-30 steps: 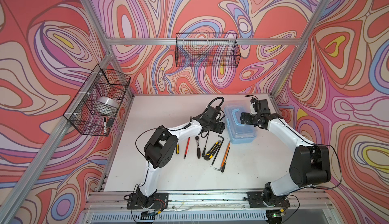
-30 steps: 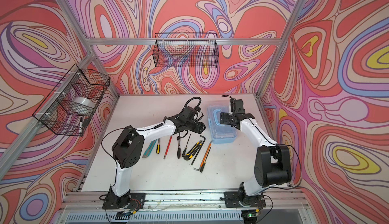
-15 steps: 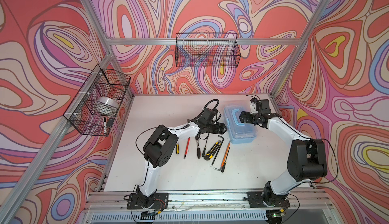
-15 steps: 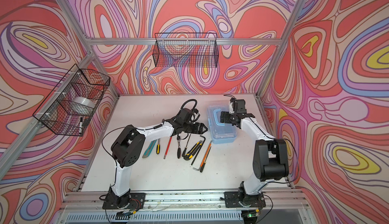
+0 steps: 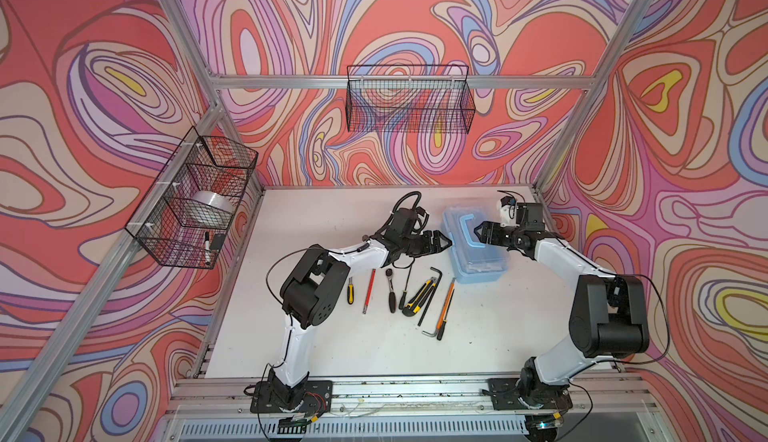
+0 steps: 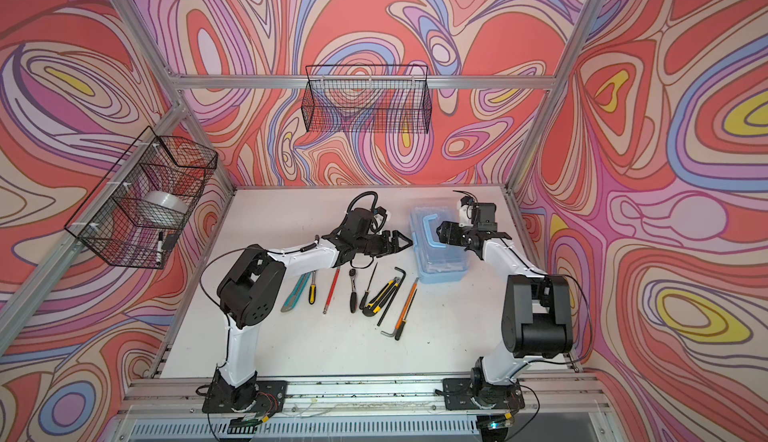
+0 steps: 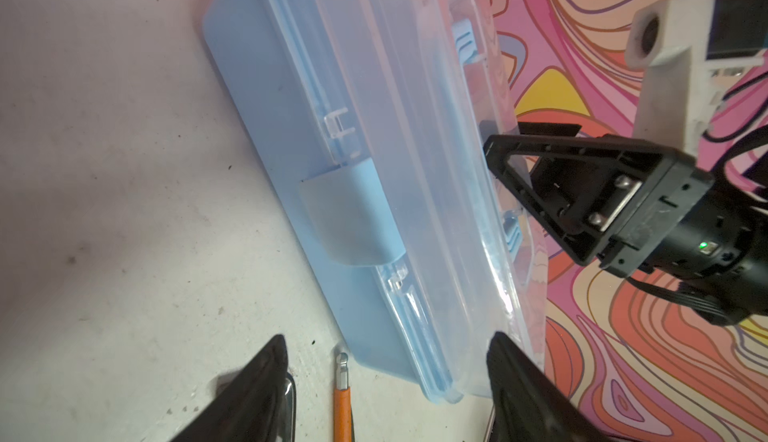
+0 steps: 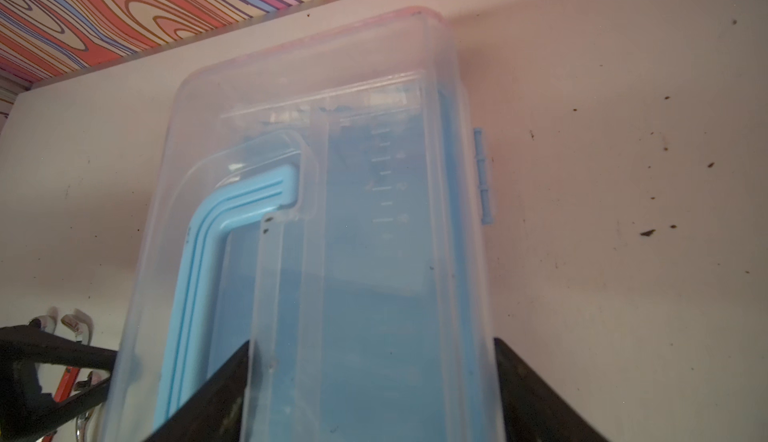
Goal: Pack the tool kit
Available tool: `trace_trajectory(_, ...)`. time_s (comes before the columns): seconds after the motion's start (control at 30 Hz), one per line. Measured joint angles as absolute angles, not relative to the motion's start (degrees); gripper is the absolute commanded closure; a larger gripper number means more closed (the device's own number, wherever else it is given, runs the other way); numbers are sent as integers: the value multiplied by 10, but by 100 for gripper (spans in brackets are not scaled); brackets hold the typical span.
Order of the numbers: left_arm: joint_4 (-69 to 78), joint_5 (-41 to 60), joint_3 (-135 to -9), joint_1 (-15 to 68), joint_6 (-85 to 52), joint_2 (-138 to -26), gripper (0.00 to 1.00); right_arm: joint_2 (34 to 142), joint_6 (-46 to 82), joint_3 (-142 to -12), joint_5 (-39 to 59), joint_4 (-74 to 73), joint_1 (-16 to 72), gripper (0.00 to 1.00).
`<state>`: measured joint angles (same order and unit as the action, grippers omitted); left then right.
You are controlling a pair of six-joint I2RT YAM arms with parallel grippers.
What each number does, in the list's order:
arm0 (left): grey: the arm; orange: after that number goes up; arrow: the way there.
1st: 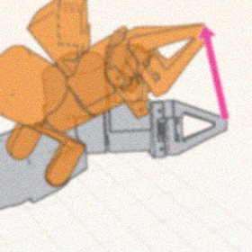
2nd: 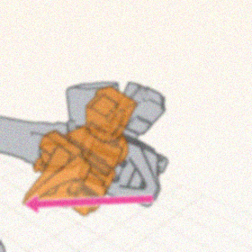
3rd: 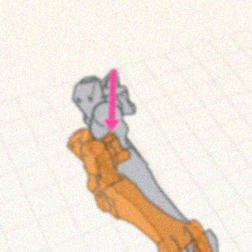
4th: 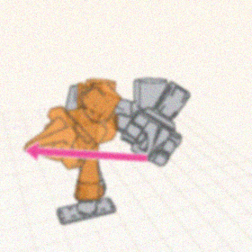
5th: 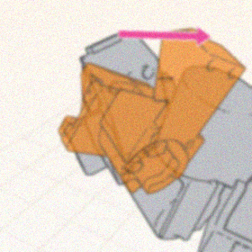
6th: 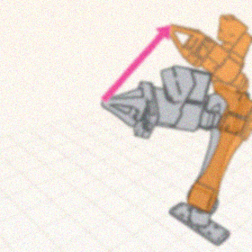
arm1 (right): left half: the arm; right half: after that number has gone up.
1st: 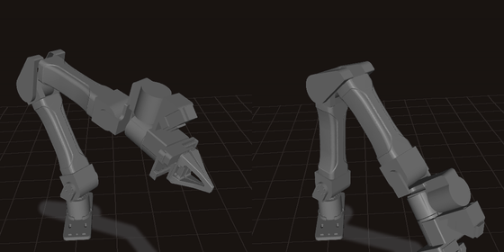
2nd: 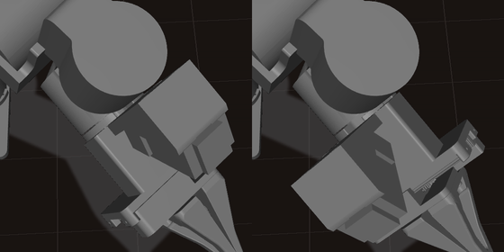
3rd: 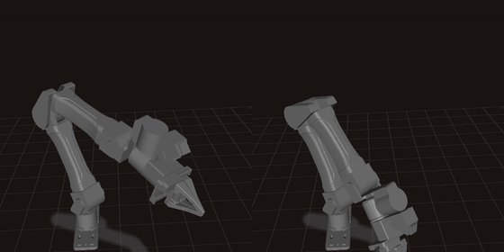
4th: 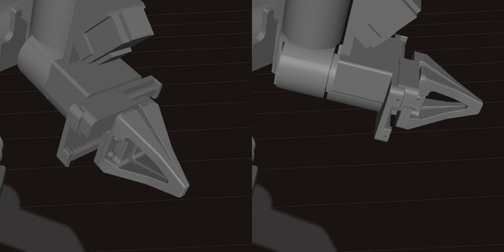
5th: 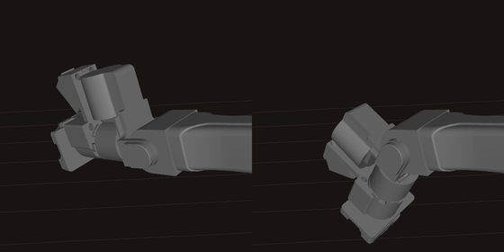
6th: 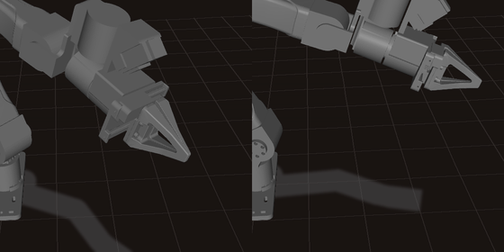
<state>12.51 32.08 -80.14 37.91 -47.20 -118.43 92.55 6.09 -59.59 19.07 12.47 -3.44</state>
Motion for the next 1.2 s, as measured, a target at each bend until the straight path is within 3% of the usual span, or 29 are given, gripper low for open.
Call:
trace_trajectory(0.37, 203, 342, -787, 375, -559, -1209, 24, 923, 83, -569, 261, 72, -79, 18)
trace_trajectory(1.2, 353, 349, -790, 382, -693, -1273, 24, 926, 136, -538, 316, 5, -94, 25)
